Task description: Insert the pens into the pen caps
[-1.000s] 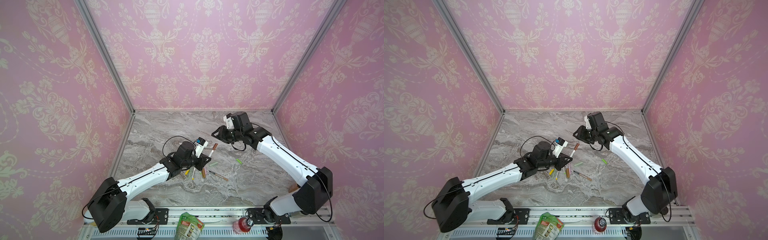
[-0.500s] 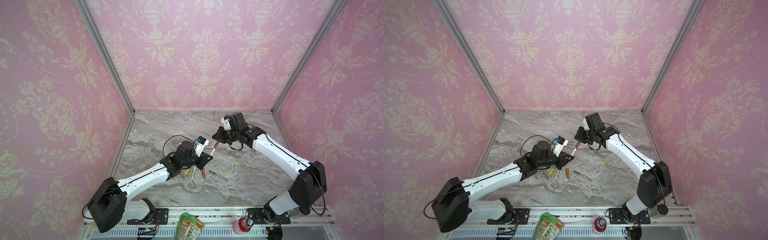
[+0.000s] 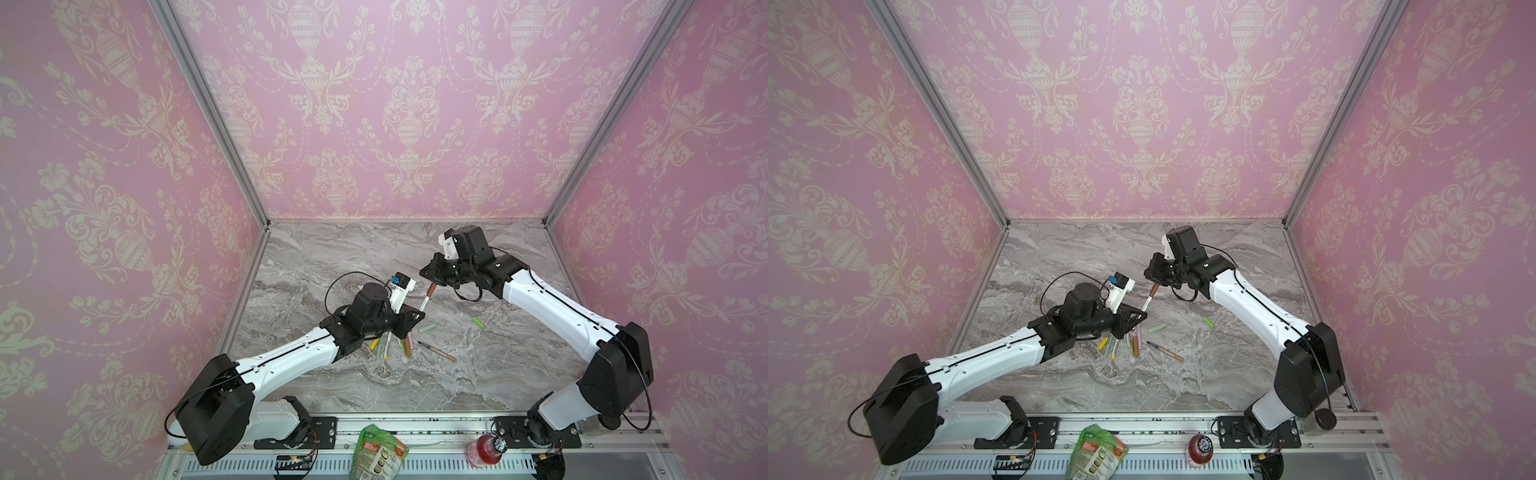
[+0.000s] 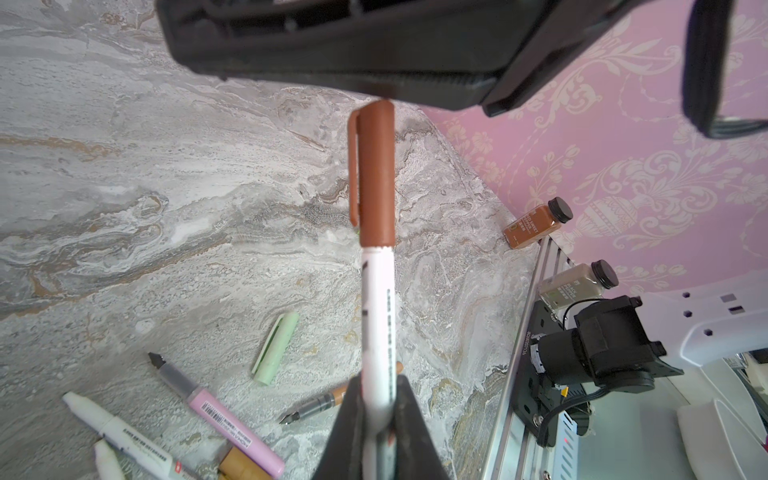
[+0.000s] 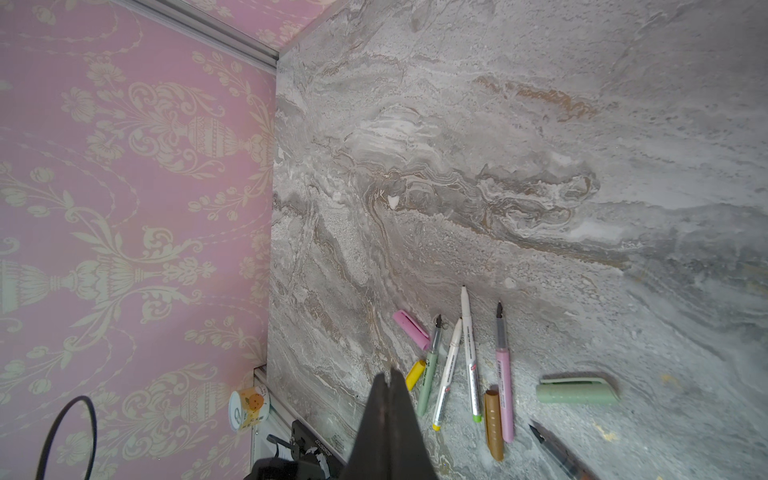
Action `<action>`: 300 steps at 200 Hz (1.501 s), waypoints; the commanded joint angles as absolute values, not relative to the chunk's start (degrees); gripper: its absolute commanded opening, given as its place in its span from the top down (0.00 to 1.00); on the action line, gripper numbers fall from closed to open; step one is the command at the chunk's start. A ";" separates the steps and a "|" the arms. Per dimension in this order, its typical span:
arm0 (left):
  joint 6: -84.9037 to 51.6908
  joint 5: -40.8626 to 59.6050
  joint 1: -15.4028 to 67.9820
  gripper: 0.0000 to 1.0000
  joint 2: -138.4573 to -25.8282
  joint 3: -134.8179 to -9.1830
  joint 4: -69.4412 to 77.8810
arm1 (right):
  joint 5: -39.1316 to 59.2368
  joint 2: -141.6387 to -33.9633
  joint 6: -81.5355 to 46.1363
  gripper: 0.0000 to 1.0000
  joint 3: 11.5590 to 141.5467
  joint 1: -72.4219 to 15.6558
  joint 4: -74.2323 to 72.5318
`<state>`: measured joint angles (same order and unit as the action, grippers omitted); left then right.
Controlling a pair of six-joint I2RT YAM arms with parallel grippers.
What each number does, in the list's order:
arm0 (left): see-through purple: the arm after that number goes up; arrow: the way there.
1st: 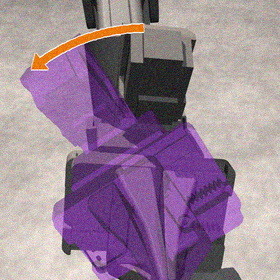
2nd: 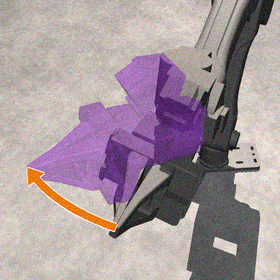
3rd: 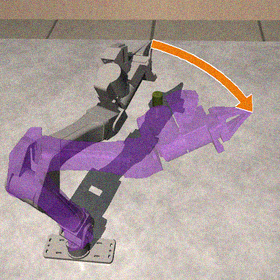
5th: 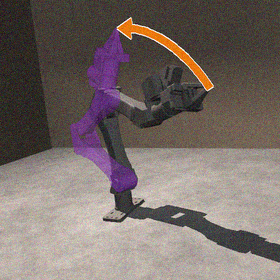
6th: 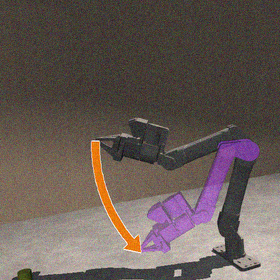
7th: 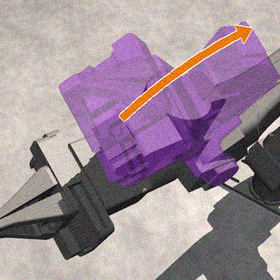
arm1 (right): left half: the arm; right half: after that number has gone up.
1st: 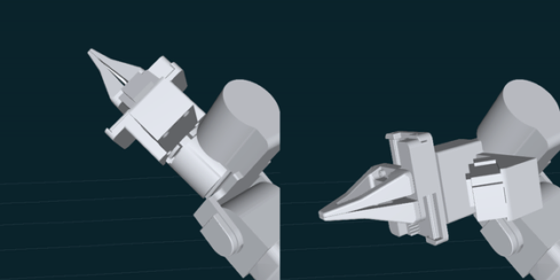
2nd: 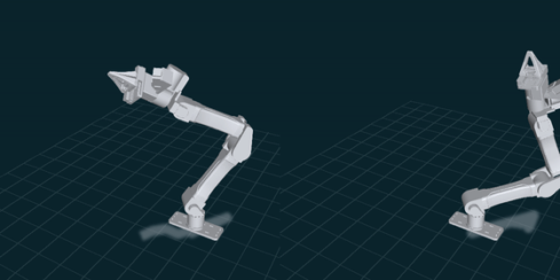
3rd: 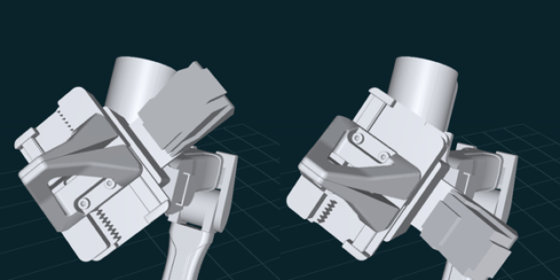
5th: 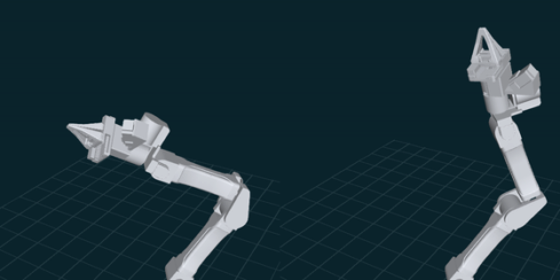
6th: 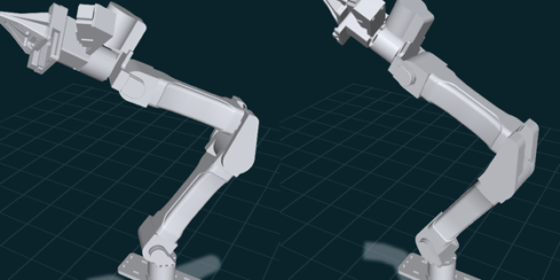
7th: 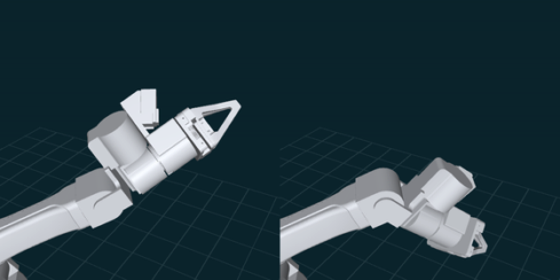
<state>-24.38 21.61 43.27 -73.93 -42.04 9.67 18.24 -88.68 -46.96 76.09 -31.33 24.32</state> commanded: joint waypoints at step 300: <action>-25.31 17.05 43.07 1.00 -71.96 -41.13 14.13 | 19.71 -88.41 -42.71 0.75 79.28 -31.18 32.10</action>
<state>-24.97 18.00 43.31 -71.02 -39.27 12.80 18.24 -87.61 -42.17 79.79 -30.52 33.30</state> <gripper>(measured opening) 0.122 0.247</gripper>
